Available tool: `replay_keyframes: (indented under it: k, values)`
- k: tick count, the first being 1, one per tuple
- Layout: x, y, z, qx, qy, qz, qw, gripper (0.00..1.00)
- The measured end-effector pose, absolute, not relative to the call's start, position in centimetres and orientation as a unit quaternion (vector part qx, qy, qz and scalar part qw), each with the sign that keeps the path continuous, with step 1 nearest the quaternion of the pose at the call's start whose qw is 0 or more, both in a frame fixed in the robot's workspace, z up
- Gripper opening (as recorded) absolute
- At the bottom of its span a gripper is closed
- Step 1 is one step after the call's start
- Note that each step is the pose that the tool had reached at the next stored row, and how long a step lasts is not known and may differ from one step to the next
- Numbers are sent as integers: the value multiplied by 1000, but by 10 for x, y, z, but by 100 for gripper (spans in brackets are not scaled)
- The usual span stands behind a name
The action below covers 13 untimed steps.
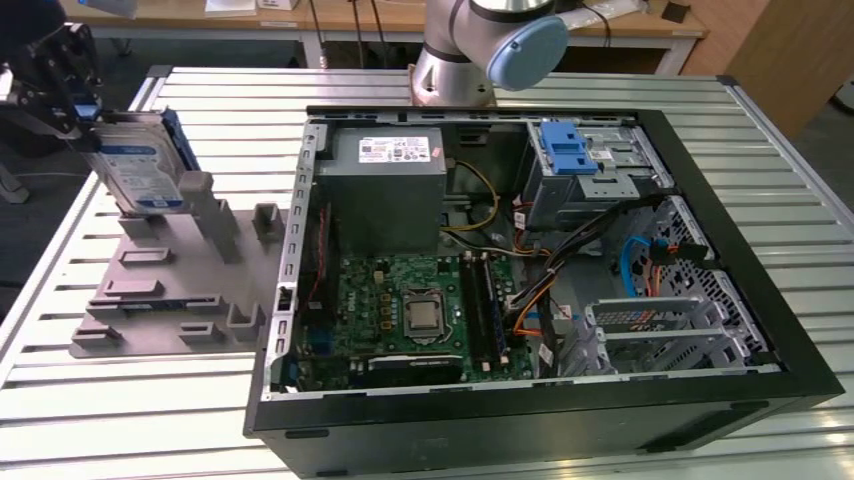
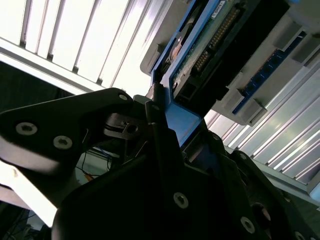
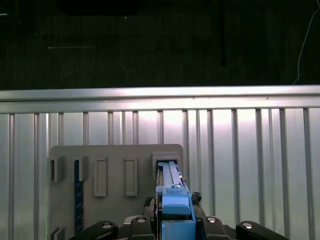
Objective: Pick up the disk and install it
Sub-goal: 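Pick up the disk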
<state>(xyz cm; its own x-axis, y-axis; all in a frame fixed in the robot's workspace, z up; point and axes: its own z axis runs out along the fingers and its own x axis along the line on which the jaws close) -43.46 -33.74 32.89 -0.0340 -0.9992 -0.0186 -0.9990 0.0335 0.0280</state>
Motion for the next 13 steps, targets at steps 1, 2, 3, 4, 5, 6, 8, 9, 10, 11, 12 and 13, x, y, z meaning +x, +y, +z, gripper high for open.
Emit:
replay_keyframes:
  k: [1,2,3,4,5,6,8,9,10,11,12,13]
  values:
    - [-435,-337,329,695,-719,-17,3,36]
    - [-435,-337,329,695,-719,-17,3,36]
    - [-435,-337,330,695,-719,-17,3,36]
    - [-435,-337,331,695,-719,-17,3,36]
    - [-435,-337,331,695,-719,-17,3,36]
    - [-435,-337,332,695,-719,-17,3,36]
    - [-435,-337,333,695,-719,-17,3,36]
    - [-435,-337,334,695,-719,-17,3,36]
    - [-435,-337,335,695,-719,-17,3,36]
    - [-435,-337,336,695,-719,-17,3,36]
    - [-435,-337,337,695,-719,-17,2,36]
    - [-435,-337,338,695,-719,-17,2,36]
